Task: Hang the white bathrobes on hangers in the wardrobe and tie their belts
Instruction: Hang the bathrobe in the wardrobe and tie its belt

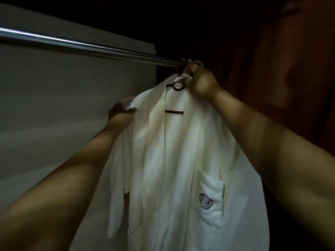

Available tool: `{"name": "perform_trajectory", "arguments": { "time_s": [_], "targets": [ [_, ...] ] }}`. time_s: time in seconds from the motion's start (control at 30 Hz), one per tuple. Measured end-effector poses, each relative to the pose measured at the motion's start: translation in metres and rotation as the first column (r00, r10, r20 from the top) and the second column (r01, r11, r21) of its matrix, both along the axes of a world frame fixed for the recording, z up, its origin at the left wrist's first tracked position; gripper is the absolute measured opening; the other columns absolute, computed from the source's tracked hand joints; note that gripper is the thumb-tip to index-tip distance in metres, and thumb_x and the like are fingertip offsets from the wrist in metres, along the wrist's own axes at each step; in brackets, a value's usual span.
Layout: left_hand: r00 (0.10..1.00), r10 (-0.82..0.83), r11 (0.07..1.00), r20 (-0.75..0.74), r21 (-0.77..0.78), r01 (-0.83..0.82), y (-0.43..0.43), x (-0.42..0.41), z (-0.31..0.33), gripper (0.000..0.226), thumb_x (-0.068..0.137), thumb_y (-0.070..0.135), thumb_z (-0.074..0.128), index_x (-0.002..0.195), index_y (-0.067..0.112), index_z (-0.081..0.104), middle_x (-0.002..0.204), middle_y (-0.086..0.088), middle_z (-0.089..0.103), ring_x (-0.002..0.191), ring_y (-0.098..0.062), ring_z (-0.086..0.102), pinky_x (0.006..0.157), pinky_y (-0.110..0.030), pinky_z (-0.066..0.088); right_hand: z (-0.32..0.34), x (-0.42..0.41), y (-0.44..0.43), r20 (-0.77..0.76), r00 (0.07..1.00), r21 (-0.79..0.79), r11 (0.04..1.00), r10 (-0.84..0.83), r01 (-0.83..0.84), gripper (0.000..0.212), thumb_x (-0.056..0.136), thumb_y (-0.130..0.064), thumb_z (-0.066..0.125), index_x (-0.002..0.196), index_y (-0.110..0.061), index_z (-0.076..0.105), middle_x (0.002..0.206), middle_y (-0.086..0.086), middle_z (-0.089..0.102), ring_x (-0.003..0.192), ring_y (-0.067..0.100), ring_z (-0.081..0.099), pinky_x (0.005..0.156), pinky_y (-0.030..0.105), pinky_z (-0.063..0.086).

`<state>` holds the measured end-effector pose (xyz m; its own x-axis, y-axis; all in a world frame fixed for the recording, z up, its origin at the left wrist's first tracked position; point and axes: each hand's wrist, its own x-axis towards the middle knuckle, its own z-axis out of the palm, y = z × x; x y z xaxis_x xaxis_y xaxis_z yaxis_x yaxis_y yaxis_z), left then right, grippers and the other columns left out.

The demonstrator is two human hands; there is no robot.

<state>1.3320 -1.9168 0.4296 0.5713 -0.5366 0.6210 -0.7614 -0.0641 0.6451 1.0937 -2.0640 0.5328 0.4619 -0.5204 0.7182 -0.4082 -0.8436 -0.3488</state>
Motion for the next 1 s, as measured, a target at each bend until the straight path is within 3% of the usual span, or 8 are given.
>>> {"name": "perform_trajectory", "arguments": {
  "time_s": [0.23,0.33,0.43,0.57,0.67,0.73,0.83,1.0],
  "targets": [
    [0.995,-0.022,0.999,-0.096,0.028,0.024,-0.052,-0.005,-0.029,0.054,0.093,0.02,0.055,0.146,0.029,0.056,0.145,-0.005,0.059,0.133,-0.026,0.054,0.103,-0.017,0.034,-0.018,-0.01,-0.01,-0.068,0.996,-0.121,0.991,-0.056,0.048,0.019,0.1,-0.037,0.048,0.115,-0.029,0.054,0.101,0.004,0.066,0.09,0.028,0.064,0.074,0.033,0.044],
    [0.99,0.004,1.0,-0.138,-0.017,-0.006,-0.063,-0.01,-0.028,0.06,0.09,0.015,0.053,0.147,0.032,0.053,0.145,-0.012,0.053,0.132,-0.033,0.051,0.111,-0.027,0.036,-0.035,-0.009,-0.004,-0.095,0.99,-0.247,0.966,-0.104,0.078,0.039,0.098,-0.022,0.054,0.135,-0.014,0.048,0.106,0.013,0.07,0.086,0.036,0.067,0.067,0.032,0.039],
    [0.986,0.161,0.981,0.038,-0.116,-0.155,-0.065,-0.027,-0.022,0.056,0.088,0.04,0.054,0.14,0.019,0.055,0.138,-0.018,0.049,0.129,-0.04,0.046,0.111,-0.046,0.036,-0.062,-0.006,0.003,-0.066,0.993,-0.242,0.967,-0.1,0.081,0.066,0.083,-0.007,0.061,0.146,-0.004,0.04,0.103,0.021,0.069,0.079,0.039,0.066,0.06,0.039,0.049],
    [0.973,-0.006,0.982,0.233,-0.183,0.05,-0.069,-0.061,0.008,0.073,0.085,0.066,0.055,0.141,0.021,0.047,0.14,-0.007,0.054,0.13,-0.03,0.05,0.107,-0.048,0.044,-0.082,-0.002,0.018,0.119,0.961,-0.372,0.886,-0.249,0.276,0.055,0.075,-0.009,0.057,0.13,-0.008,0.056,0.118,0.016,0.057,0.104,0.033,0.054,0.088,0.039,0.044],
    [0.944,-0.046,0.991,0.327,-0.105,0.084,-0.073,-0.056,0.02,0.052,0.086,0.041,0.059,0.132,0.017,0.054,0.127,-0.008,0.063,0.117,-0.028,0.06,0.096,-0.039,0.05,-0.087,-0.007,0.027,0.287,0.85,-0.466,0.711,-0.442,0.527,0.044,0.078,-0.021,0.055,0.12,-0.01,0.06,0.117,0.013,0.056,0.106,0.031,0.051,0.084,0.037,0.033],
    [0.946,-0.06,0.986,0.319,-0.128,0.106,-0.073,-0.047,0.018,0.038,0.084,0.023,0.054,0.119,0.011,0.062,0.112,-0.014,0.07,0.106,-0.035,0.065,0.09,-0.036,0.052,-0.092,-0.012,0.032,0.293,0.854,-0.52,0.678,-0.429,0.519,0.032,0.083,-0.019,0.057,0.112,-0.008,0.062,0.107,0.013,0.06,0.097,0.032,0.053,0.078,0.037,0.033],
    [0.979,-0.094,0.965,0.182,-0.223,0.134,-0.073,-0.048,0.014,0.033,0.083,0.017,0.048,0.107,0.002,0.066,0.105,-0.022,0.07,0.099,-0.039,0.064,0.081,-0.033,0.042,-0.102,-0.012,0.04,0.232,0.922,-0.424,0.82,-0.311,0.384,0.017,0.091,-0.01,0.054,0.106,-0.004,0.06,0.1,0.013,0.06,0.087,0.027,0.054,0.072,0.028,0.031],
    [0.962,-0.213,0.959,-0.17,-0.225,0.173,-0.069,-0.059,0.04,0.029,0.089,0.018,0.048,0.107,0.006,0.067,0.113,-0.017,0.068,0.106,-0.033,0.062,0.075,-0.024,0.035,-0.082,-0.001,0.051,0.407,0.867,-0.021,0.945,-0.289,0.325,0.016,0.094,-0.012,0.052,0.109,-0.009,0.059,0.104,0.003,0.061,0.094,0.021,0.06,0.075,0.033,0.046]
  ]
}}
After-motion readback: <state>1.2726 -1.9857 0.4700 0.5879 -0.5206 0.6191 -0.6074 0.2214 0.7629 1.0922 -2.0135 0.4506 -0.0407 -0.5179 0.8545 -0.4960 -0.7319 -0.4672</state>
